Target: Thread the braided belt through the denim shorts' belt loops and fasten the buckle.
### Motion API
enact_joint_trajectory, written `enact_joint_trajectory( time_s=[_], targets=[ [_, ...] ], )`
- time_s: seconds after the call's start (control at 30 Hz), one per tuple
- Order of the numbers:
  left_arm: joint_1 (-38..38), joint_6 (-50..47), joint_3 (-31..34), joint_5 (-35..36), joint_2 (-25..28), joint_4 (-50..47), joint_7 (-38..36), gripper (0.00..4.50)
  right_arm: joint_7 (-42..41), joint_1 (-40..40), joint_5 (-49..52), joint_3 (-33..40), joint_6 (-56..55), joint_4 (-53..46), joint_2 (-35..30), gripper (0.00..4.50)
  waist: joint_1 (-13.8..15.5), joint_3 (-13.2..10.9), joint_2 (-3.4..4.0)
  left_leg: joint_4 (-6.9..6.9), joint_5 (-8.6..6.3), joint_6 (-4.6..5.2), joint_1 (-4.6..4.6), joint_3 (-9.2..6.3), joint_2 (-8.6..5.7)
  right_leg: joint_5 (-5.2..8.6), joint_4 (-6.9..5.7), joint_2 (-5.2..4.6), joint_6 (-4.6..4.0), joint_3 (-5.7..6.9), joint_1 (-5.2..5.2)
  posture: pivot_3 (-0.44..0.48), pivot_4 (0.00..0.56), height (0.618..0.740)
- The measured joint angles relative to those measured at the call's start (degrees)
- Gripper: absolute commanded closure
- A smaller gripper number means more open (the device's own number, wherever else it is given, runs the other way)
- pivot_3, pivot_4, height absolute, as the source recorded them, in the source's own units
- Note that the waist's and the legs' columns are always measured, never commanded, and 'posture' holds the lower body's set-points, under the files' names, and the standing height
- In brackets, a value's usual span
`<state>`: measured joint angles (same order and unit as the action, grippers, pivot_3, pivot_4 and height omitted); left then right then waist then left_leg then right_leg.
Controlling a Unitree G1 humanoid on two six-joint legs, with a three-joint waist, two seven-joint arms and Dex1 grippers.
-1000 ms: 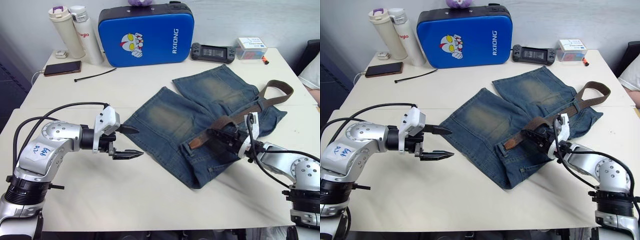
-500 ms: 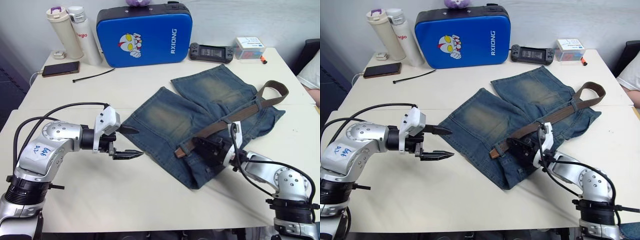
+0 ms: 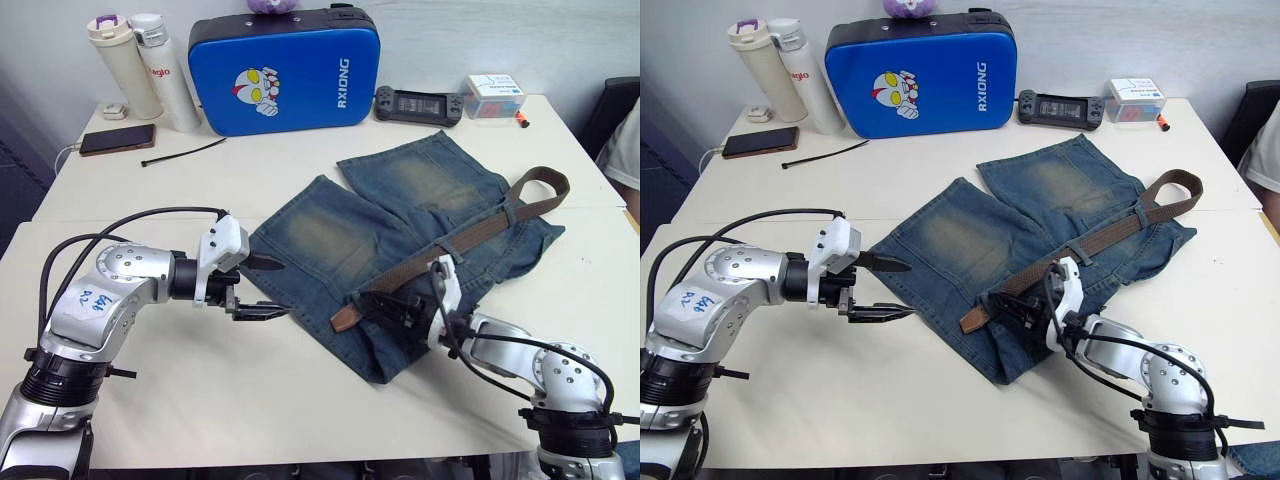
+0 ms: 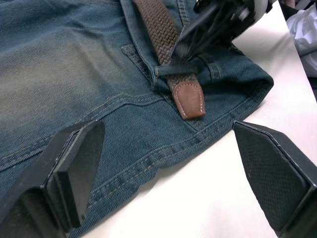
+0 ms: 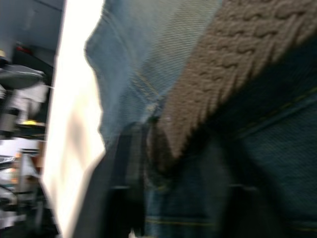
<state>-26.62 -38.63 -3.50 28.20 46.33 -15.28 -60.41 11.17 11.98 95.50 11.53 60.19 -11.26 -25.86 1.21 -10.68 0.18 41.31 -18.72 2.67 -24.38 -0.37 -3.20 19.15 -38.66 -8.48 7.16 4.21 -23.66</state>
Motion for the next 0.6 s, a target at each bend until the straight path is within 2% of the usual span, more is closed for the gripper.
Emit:
enact_joint_trajectory(
  time_s=[0.17,0.3,0.4,0.5,0.53,0.6],
  targets=[
    [0.0,0.16,-0.14,-0.47,-0.21,0.22,-0.25,0.0,4.09,0.36,6.77,3.62,-3.41,2.86,-2.62,1.92,0.12,-0.01,0.0,0.0,0.0,0.02,-0.01,0.01,-0.03,0.0,0.01,-0.02,0.0,-0.03,-0.01,0.0,0.15,0.664],
    [-0.03,0.43,-0.75,-0.75,-0.49,0.25,-0.35,0.0,4.92,0.9,7.31,4.43,-4.16,5.44,-4.15,1.92,0.05,-0.01,0.0,-0.01,0.0,0.02,-0.01,0.02,0.0,0.0,0.01,0.0,0.0,-0.02,-0.02,0.0,0.15,0.664],
    [-0.11,0.64,-1.07,-1.03,-0.5,0.27,-0.43,0.0,5.02,1.08,7.33,4.35,-4.25,6.96,-3.96,2.72,0.04,0.0,0.0,-0.01,0.0,0.02,-0.01,0.04,0.0,0.0,0.01,0.0,0.0,-0.03,-0.02,0.0,0.15,0.664],
    [-0.11,0.64,-1.07,-1.14,-0.5,0.28,-0.46,0.0,5.37,1.1,7.52,3.23,-4.42,6.84,-2.57,4.28,0.03,0.0,0.0,-0.01,0.0,0.02,-0.01,0.03,0.02,0.0,0.02,0.0,0.0,-0.03,-0.01,0.0,0.15,0.664],
    [-0.11,0.64,-1.07,-1.14,-0.5,0.27,-0.47,0.0,5.49,1.12,7.93,2.6,-4.62,6.33,-1.96,4.45,0.01,0.0,0.0,-0.01,0.0,0.02,-0.01,0.03,0.02,0.0,0.02,-0.01,0.0,-0.04,-0.02,0.0,0.15,0.664],
    [-0.11,0.62,-1.09,-1.14,-0.59,0.24,-0.46,0.0,6.14,0.88,8.6,1.08,-4.88,4.46,-1.03,4.45,0.0,0.0,-0.01,-0.01,0.0,0.02,-0.01,0.01,0.02,0.0,0.01,0.0,0.0,-0.04,-0.02,0.0,0.15,0.664]
  ],
)
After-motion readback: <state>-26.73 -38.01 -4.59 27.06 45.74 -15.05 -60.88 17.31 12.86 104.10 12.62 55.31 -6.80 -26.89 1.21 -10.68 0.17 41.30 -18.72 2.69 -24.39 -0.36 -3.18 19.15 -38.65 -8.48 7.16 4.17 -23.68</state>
